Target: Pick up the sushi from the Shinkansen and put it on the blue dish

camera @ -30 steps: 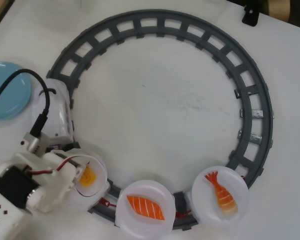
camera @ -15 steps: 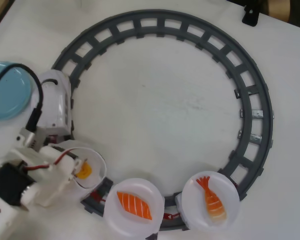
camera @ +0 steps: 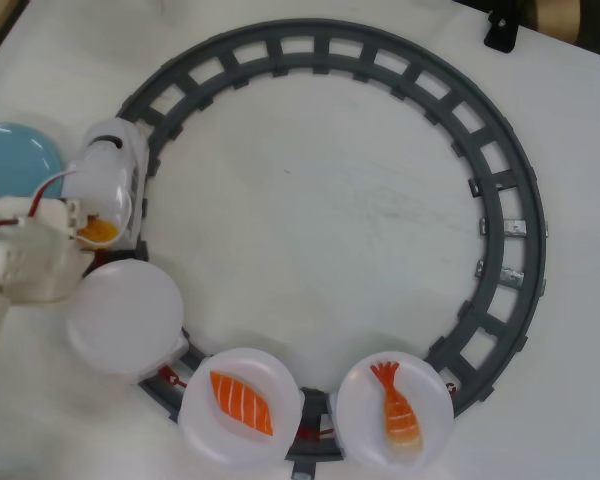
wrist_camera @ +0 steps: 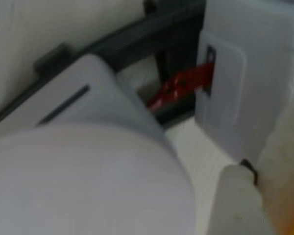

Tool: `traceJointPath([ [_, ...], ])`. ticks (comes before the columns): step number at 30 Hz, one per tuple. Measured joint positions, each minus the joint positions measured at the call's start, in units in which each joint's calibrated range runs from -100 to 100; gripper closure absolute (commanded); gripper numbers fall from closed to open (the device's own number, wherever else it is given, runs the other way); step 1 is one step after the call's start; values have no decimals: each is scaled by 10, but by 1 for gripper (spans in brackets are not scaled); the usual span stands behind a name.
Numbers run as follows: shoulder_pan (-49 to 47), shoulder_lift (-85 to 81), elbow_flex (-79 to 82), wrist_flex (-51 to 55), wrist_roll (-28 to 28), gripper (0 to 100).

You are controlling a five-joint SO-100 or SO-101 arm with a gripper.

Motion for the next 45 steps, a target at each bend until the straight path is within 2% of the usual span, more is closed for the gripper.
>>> traceJointPath([
  [12,-136,212,-212,-38,0,97],
  [25,-176,361,-283,-76,0,96],
  [28,-181,367,-286,-79,0,94],
  [36,-185,365,-288,-76,0,77],
  [45,-185,299,-288,-48,0,77],
])
